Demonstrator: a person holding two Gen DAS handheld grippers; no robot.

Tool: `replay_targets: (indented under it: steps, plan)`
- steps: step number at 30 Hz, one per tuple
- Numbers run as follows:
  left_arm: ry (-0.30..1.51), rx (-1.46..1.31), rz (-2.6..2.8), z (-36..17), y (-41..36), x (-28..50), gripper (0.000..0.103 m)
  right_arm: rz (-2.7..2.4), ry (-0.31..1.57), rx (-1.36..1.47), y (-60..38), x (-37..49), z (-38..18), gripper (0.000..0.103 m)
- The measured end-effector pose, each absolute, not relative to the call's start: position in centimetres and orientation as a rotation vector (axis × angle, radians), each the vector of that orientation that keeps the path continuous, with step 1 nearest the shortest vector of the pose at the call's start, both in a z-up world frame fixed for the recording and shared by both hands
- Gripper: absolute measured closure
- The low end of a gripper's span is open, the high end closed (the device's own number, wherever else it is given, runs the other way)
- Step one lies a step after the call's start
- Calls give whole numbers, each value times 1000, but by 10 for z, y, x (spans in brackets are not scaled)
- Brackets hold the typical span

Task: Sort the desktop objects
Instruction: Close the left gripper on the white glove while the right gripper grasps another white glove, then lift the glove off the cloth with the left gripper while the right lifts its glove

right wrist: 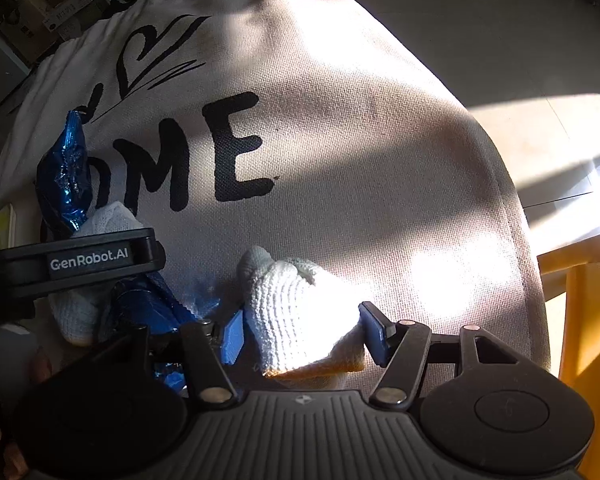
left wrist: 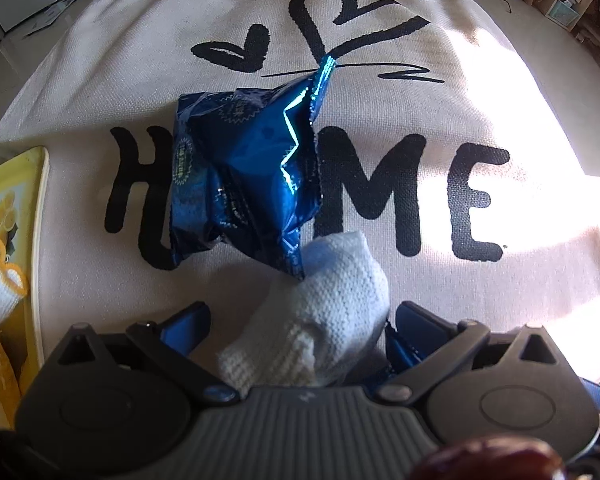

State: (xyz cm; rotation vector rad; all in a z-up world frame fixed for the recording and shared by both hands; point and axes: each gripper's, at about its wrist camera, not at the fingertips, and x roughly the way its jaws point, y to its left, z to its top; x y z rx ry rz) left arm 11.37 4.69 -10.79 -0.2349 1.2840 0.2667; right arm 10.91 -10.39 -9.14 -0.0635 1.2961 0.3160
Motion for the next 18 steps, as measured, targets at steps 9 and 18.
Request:
replay_targets:
  steps: [9,18]
  plan:
    - [1247,-210,215,-95,38,107,42,337,1264,-114,-99,102,-87,48]
    - [1190,-292,207,-51,53,94,44,339,1160,-18,-109,99,-45,48]
